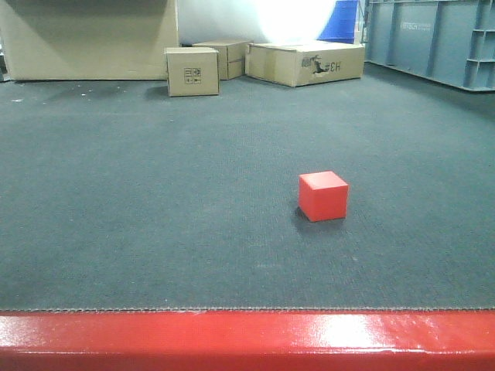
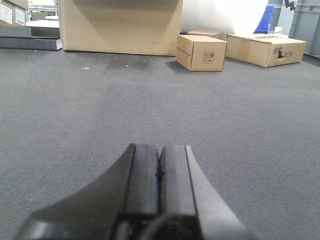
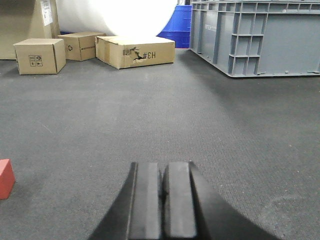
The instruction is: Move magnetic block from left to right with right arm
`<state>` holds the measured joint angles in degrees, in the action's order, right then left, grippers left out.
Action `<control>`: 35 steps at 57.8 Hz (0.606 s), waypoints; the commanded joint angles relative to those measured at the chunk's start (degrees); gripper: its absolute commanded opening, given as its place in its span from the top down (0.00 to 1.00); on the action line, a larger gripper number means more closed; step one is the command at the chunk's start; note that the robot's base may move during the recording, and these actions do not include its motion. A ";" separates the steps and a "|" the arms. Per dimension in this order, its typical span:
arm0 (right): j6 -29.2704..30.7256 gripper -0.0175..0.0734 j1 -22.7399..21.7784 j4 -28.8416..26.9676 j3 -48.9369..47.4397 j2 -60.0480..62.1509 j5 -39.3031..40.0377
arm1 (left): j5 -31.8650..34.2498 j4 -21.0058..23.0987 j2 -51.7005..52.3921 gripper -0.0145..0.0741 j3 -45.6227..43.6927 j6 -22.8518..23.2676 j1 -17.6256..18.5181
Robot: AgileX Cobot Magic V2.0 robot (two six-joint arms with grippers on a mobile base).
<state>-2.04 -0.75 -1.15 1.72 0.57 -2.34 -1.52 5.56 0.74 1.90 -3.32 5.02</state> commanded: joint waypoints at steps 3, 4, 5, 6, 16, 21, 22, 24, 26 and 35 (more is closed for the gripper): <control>0.67 0.75 -0.44 -0.20 0.03 1.25 5.63 | 4.77 0.27 0.58 0.98 0.38 0.34 0.35; 0.67 0.75 -0.44 -0.20 0.03 1.25 5.63 | 4.77 0.27 0.58 0.98 0.38 0.34 0.35; 0.67 0.75 -0.44 -0.20 0.03 1.25 5.63 | 4.77 0.27 0.58 0.98 0.38 0.34 0.35; 0.67 0.75 -0.44 -0.20 0.03 1.25 5.63 | 4.77 0.27 0.58 0.98 0.38 0.34 0.35; 0.67 0.75 -0.44 -0.20 0.03 1.25 5.63 | 4.77 0.27 0.58 0.98 0.38 0.34 0.35; 0.67 0.75 -0.44 -0.20 0.03 1.25 5.63 | 4.77 0.27 0.58 0.98 0.38 0.34 0.35; 0.67 0.75 -0.44 -0.20 0.03 1.25 5.63 | 4.77 0.27 0.58 0.98 0.38 0.34 0.35; 0.67 0.75 -0.44 -0.20 0.03 1.25 5.63 | 4.77 0.27 0.58 0.98 0.38 0.34 0.35; 0.67 0.75 -0.44 -0.20 0.03 1.25 5.63 | 4.77 0.27 0.58 0.98 0.38 0.34 0.35; 0.67 0.75 -0.44 -0.20 0.03 1.25 5.63 | 4.77 0.27 0.58 0.98 0.38 0.34 0.35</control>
<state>-2.04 -0.75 -1.17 1.72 0.57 -2.26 -1.52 5.56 0.74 1.90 -3.32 5.02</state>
